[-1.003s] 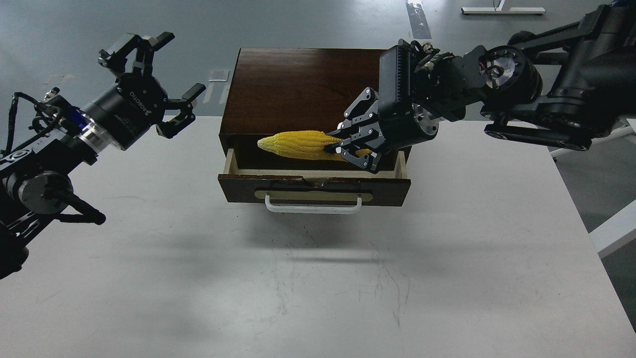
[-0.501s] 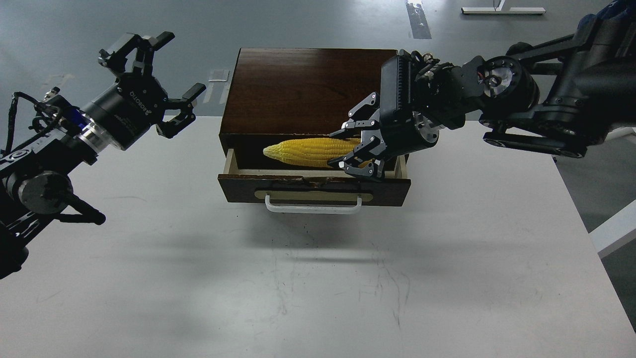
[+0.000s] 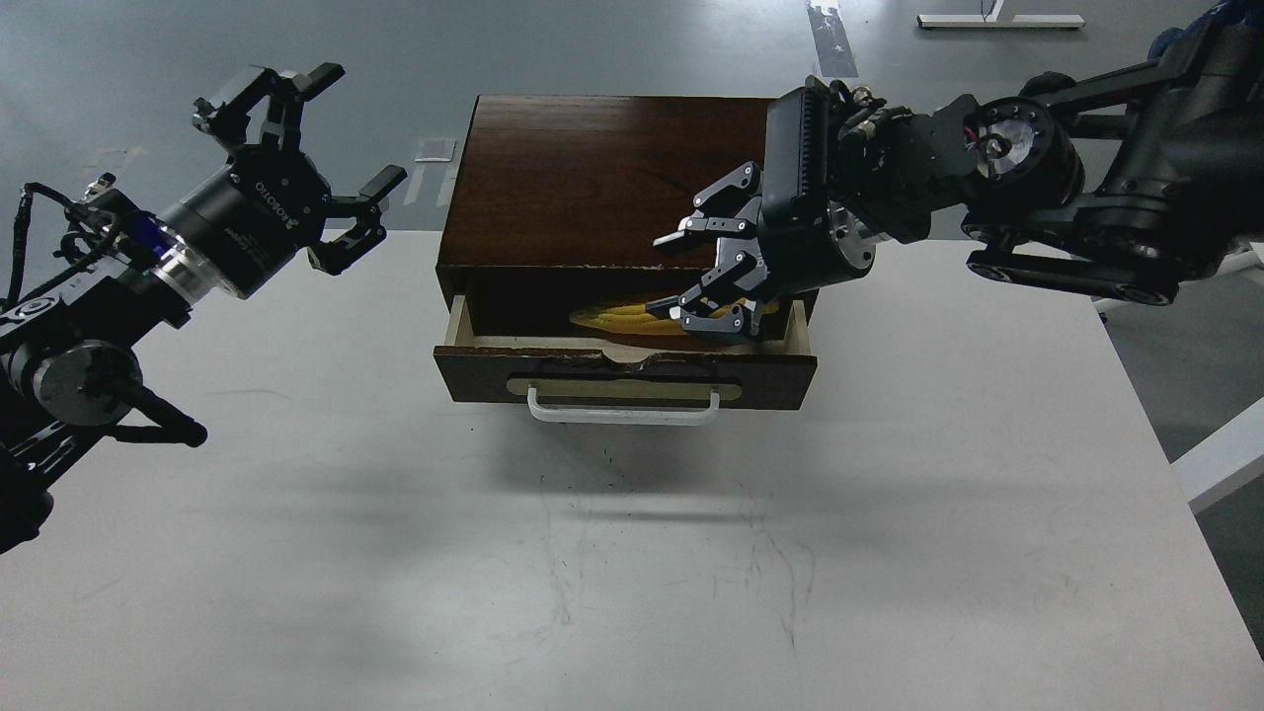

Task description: Put corn in drawer with both arms

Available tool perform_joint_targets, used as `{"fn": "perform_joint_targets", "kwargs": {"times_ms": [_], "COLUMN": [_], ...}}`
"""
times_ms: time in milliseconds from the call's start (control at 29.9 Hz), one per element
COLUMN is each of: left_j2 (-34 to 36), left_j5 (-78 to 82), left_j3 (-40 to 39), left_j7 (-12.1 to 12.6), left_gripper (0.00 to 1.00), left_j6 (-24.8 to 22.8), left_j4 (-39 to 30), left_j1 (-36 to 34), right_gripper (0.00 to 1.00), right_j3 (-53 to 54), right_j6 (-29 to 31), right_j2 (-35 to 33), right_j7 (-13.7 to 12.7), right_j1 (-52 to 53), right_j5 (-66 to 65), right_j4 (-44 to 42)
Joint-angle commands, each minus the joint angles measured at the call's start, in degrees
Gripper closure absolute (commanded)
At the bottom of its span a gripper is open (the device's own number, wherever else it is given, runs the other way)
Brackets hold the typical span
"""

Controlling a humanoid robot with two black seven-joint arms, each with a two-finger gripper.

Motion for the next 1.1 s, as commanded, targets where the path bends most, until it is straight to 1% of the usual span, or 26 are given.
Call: {"fn": "perform_joint_targets", "kwargs": {"times_ms": [0,33,100,234,301,401,468,602,668,702,769,802,869,936,969,1003,1069], "left_j2": [0.14,0.14,0.14,0.14,0.05,0.05,-0.04,-0.21,-0.12,-0.12,-0.12,-0.12,-0.12,-0.21,-0.21,-0.21,-0.21], "left_j5": [0.00,0.00,0.00,0.00,0.00,0.00,0.00,0.09,0.00,0.09,0.09,0.09,0.09,0.09,0.09,0.09,0.09], "left_j3": [-0.04,0.05,0.05,-0.04,-0.38,-0.47,-0.47,-0.91,-1.44,-1.53,-1.79,-1.79,-1.88,-1.88,-1.88,-1.88,-1.88], "left_j7": [0.00,0.00,-0.08,-0.08,-0.08,-0.08,-0.08,-0.08,-0.08,-0.08,0.00,0.00,0.00,0.00,0.00,0.00,0.09], "left_gripper": [0.02,0.02,0.02,0.02,0.02,0.02,0.02,0.02,0.02,0.02,0.02,0.02,0.02,0.02,0.02,0.02,0.02], "left_j6": [-0.09,-0.09,-0.09,-0.18,-0.18,-0.26,-0.96,-1.14,-1.40,-1.49,-2.02,-2.02,-2.29,-2.37,-2.37,-2.37,-2.81], "left_j4": [-0.06,-0.06,-0.06,-0.06,-0.06,-0.06,-0.06,-0.06,-0.14,-0.14,-0.14,-0.14,-0.14,-0.23,-0.58,-0.58,-1.02], "left_j1": [0.00,0.00,0.09,0.44,0.53,0.88,0.97,1.49,2.11,2.28,2.72,2.73,3.25,3.34,3.69,3.69,4.22], "right_gripper": [0.16,0.14,0.07,0.07,0.07,0.07,0.07,0.07,0.07,0.07,0.07,0.07,0.07,0.07,0.07,0.07,0.05], "right_j3": [1.62,2.15,4.61,6.99,10.31,13.49,18.48,27.19,34.90,36.68,42.30,42.32,47.40,50.13,51.89,51.90,53.74], "right_j6": [-0.01,0.07,0.42,0.69,0.69,1.13,2.70,4.20,5.08,5.43,7.27,7.28,9.82,11.75,13.85,13.87,21.30], "right_j2": [-2.03,-2.47,-5.10,-8.27,-10.46,-13.28,-16.09,-19.34,-21.27,-21.81,-24.35,-24.36,-26.02,-27.08,-28.13,-28.14,-30.24], "right_j7": [0.00,0.00,0.00,0.00,0.00,0.00,0.00,0.00,0.00,0.00,0.00,0.00,0.00,0.00,0.00,0.00,0.00], "right_j1": [0.26,0.26,-0.35,-2.55,-6.14,-9.22,-14.13,-21.96,-28.88,-30.57,-37.68,-37.71,-43.66,-47.79,-50.17,-50.19,-54.39], "right_j5": [10.19,11.88,18.89,28.66,36.91,42.99,49.75,58.02,65.47,67.34,73.48,73.51,76.66,78.68,80.69,80.71,84.65], "right_j4": [0.00,0.08,0.08,0.26,0.69,1.84,2.98,4.21,4.39,4.22,3.60,3.60,3.51,3.60,3.60,3.60,3.60]}}
